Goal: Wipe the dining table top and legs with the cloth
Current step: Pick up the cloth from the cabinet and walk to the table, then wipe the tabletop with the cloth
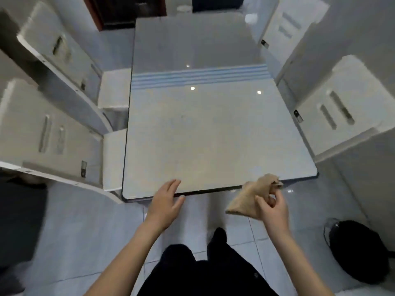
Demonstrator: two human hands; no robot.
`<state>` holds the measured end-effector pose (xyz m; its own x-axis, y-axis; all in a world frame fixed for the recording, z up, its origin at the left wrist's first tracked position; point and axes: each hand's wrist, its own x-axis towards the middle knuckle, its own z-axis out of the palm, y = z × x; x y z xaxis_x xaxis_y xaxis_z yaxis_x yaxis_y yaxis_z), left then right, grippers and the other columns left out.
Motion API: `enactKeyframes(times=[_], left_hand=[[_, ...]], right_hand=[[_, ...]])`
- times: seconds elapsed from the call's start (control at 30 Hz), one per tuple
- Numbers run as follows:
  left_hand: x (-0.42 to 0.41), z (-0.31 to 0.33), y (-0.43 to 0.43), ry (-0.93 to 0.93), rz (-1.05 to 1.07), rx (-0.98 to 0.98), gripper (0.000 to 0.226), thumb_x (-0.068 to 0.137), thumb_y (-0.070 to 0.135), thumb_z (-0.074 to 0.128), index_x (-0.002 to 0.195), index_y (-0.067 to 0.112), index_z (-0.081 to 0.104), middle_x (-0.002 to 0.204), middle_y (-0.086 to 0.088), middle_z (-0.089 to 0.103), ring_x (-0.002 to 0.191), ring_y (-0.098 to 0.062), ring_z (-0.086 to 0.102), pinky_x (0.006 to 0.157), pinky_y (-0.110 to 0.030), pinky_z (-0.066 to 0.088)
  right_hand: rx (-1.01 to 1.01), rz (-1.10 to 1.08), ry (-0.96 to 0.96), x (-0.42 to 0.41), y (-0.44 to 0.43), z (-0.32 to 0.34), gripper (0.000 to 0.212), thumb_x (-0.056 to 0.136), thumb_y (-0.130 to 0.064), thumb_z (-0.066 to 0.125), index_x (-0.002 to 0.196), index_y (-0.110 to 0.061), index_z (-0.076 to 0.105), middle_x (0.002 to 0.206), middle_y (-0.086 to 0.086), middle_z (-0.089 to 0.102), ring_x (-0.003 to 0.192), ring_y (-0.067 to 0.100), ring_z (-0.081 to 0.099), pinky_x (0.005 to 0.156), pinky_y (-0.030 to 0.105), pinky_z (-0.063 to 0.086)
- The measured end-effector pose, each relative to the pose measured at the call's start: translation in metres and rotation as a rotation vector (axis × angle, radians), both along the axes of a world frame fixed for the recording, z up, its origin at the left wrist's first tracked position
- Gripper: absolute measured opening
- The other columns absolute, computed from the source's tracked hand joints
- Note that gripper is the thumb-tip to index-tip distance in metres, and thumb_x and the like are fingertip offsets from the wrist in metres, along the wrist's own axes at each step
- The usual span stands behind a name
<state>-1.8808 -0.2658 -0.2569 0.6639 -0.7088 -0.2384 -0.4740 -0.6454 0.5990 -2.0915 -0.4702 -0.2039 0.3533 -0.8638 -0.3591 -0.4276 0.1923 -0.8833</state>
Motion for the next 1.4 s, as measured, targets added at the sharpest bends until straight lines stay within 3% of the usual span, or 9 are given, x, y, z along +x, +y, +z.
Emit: enactKeyframes(times=[0.33, 0.43, 0.53, 0.67, 0.73, 0.8, 0.9, 1.0, 1.4], left_hand=[[0.045, -0.032, -0.059, -0.077, 0.211, 0.173, 0.064, 0.088, 0.042, 0.034, 0.147, 0.017, 0.035, 0.152, -0.009, 0.035, 0.140, -0.026, 0.031, 0.115, -0.039, 0.026], [0.060, -0.049, -0.071, -0.100, 0.184, 0.210, 0.062, 0.089, 0.040, 0.036, 0.146, 0.015, 0.037, 0.152, -0.010, 0.035, 0.140, -0.027, 0.032, 0.115, -0.039, 0.025], [0.062, -0.064, -0.086, -0.133, 0.129, 0.216, 0.060, 0.091, 0.040, 0.034, 0.145, 0.014, 0.038, 0.152, -0.009, 0.036, 0.141, -0.026, 0.032, 0.117, -0.042, 0.026], [0.057, -0.074, -0.112, -0.184, 0.005, 0.164, 0.060, 0.089, 0.039, 0.035, 0.142, 0.012, 0.043, 0.146, -0.013, 0.043, 0.135, -0.031, 0.040, 0.113, -0.046, 0.033], [0.055, -0.080, -0.124, -0.201, -0.047, 0.150, 0.057, 0.089, 0.036, 0.038, 0.140, 0.010, 0.045, 0.143, -0.014, 0.047, 0.132, -0.034, 0.044, 0.110, -0.047, 0.037], [0.054, -0.088, -0.134, -0.201, -0.079, 0.161, 0.057, 0.089, 0.036, 0.037, 0.140, 0.011, 0.043, 0.143, -0.013, 0.047, 0.133, -0.034, 0.043, 0.110, -0.048, 0.037], [0.051, -0.104, -0.143, -0.244, -0.127, 0.173, 0.057, 0.090, 0.036, 0.039, 0.142, 0.011, 0.041, 0.145, -0.011, 0.045, 0.135, -0.031, 0.041, 0.113, -0.044, 0.033], [0.048, -0.118, -0.150, -0.307, -0.190, 0.141, 0.057, 0.091, 0.034, 0.040, 0.143, 0.011, 0.041, 0.148, -0.010, 0.044, 0.137, -0.028, 0.038, 0.114, -0.042, 0.024], [0.037, -0.135, -0.250, -0.379, -0.446, 0.119, 0.055, 0.094, 0.034, 0.037, 0.146, 0.017, 0.038, 0.153, -0.006, 0.036, 0.143, -0.030, 0.030, 0.117, -0.044, 0.019]], right_hand=[[0.104, 0.357, -0.077, 0.119, -0.081, -0.023, 0.014, 0.087, -0.005, 0.061, 0.098, -0.012, 0.056, 0.082, 0.015, 0.068, 0.070, 0.016, 0.059, 0.063, 0.027, 0.046], [0.087, 0.346, 0.054, 0.133, -0.090, -0.060, 0.013, 0.088, -0.008, 0.061, 0.100, -0.010, 0.055, 0.075, 0.003, 0.060, 0.069, 0.017, 0.053, 0.052, 0.013, 0.040], [0.033, 0.259, 0.225, 0.125, -0.100, -0.092, 0.012, 0.086, -0.009, 0.061, 0.094, -0.008, 0.052, 0.074, 0.000, 0.054, 0.077, 0.027, 0.054, 0.061, 0.028, 0.038], [-0.112, 0.163, 0.366, 0.103, -0.104, -0.100, 0.024, 0.085, -0.014, 0.066, 0.101, -0.012, 0.048, 0.084, -0.001, 0.057, 0.093, 0.032, 0.060, 0.069, 0.029, 0.037], [-0.450, 0.296, 0.464, 0.099, -0.101, -0.110, 0.047, 0.083, -0.021, 0.070, 0.122, -0.008, 0.047, 0.115, 0.010, 0.058, 0.113, 0.033, 0.053, 0.091, 0.037, 0.045], [-0.700, 0.574, 0.479, 0.106, -0.094, -0.126, 0.062, 0.087, -0.032, 0.065, 0.140, -0.010, 0.042, 0.141, 0.012, 0.047, 0.134, 0.032, 0.039, 0.111, 0.044, 0.033], [-0.821, 0.987, 0.487, 0.126, -0.089, -0.153, 0.062, 0.093, -0.051, 0.042, 0.149, -0.026, 0.034, 0.156, 0.000, 0.033, 0.147, 0.027, 0.022, 0.117, 0.047, 0.020], [-0.876, 1.129, 0.521, 0.131, -0.101, -0.175, 0.062, 0.093, -0.059, 0.038, 0.150, -0.035, 0.030, 0.158, -0.006, 0.028, 0.149, 0.023, 0.017, 0.118, 0.045, 0.016], [-0.678, 0.474, 0.842, 0.027, -0.265, -0.179, 0.066, 0.089, -0.063, 0.028, 0.150, -0.039, 0.025, 0.159, -0.006, 0.023, 0.148, 0.025, 0.012, 0.121, 0.038, 0.001]])
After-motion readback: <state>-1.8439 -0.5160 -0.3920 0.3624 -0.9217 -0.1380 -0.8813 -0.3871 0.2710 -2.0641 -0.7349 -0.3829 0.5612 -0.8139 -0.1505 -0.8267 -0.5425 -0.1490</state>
